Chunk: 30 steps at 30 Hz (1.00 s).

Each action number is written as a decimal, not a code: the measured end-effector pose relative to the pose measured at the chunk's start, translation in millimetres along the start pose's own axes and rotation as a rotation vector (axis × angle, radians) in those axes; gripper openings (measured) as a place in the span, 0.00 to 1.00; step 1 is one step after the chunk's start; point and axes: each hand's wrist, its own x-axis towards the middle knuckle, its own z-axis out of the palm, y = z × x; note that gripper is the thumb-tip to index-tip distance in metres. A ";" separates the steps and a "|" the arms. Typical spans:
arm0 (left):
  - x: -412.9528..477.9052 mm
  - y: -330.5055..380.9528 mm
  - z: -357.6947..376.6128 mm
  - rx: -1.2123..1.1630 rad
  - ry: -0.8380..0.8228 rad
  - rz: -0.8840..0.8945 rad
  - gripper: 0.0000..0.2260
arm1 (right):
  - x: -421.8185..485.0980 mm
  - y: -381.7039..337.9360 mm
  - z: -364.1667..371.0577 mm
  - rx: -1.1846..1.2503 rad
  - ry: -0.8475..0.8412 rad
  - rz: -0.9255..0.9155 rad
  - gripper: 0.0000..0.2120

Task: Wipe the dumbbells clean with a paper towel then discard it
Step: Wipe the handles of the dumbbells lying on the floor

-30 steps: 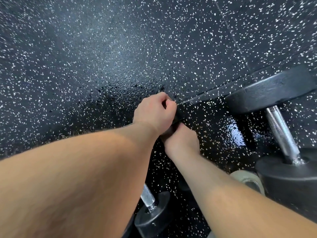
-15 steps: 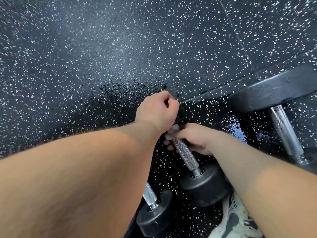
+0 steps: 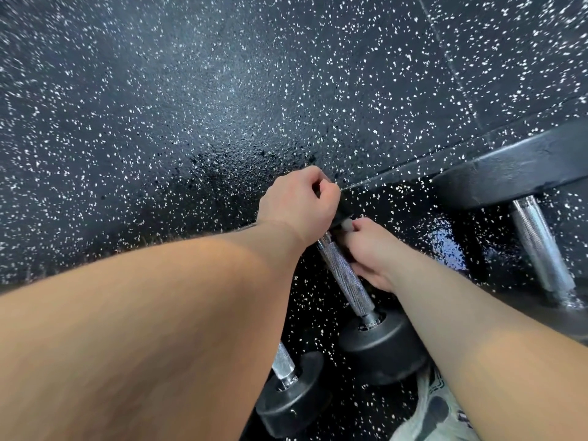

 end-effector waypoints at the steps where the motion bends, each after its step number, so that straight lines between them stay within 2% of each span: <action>1: 0.1 -0.5 0.3 0.000 0.000 -0.001 0.14 | 0.4 0.1 -1.2 -0.019 0.011 0.033 0.08; 5: 0.4 -0.2 0.0 0.000 -0.008 0.002 0.15 | -0.1 -7.9 -2.6 0.062 -0.016 0.125 0.12; 8: 0.3 0.2 0.0 -0.004 -0.008 0.002 0.15 | -15.4 -20.5 3.0 0.078 -0.168 0.121 0.17; 10: 0.6 0.0 0.2 -0.004 -0.002 0.005 0.15 | -20.9 -23.7 5.7 0.034 -0.199 0.119 0.19; 13: 0.3 -0.9 -0.3 -0.003 0.002 0.013 0.15 | -25.9 -23.4 7.0 0.023 -0.241 0.094 0.19; 15: 0.2 -0.9 -0.6 -0.005 -0.001 0.012 0.15 | -32.6 -25.2 10.3 0.002 -0.236 0.055 0.15; 16: 0.3 -1.2 -0.5 -0.006 -0.002 0.010 0.15 | -34.3 -24.1 12.3 -0.017 -0.207 0.026 0.18; 18: 0.1 -0.9 -0.5 -0.007 -0.007 0.005 0.15 | -33.8 -21.5 15.1 -0.154 -0.117 -0.004 0.20; 21: -0.3 -1.2 -0.6 -0.011 -0.007 -0.001 0.15 | -38.5 -21.6 14.5 -0.577 -0.006 -0.070 0.11; 26: -0.8 -1.0 -0.6 -0.014 -0.010 -0.006 0.15 | -55.9 -34.1 10.5 -1.024 0.003 -0.153 0.09; 28: -0.8 -0.6 -0.8 -0.013 -0.008 -0.008 0.15 | -57.6 -35.3 12.2 -1.101 0.055 -0.182 0.13; 30: -0.5 -0.5 -0.6 -0.011 -0.008 -0.011 0.15 | -58.9 -33.0 15.1 -1.038 0.176 -0.208 0.14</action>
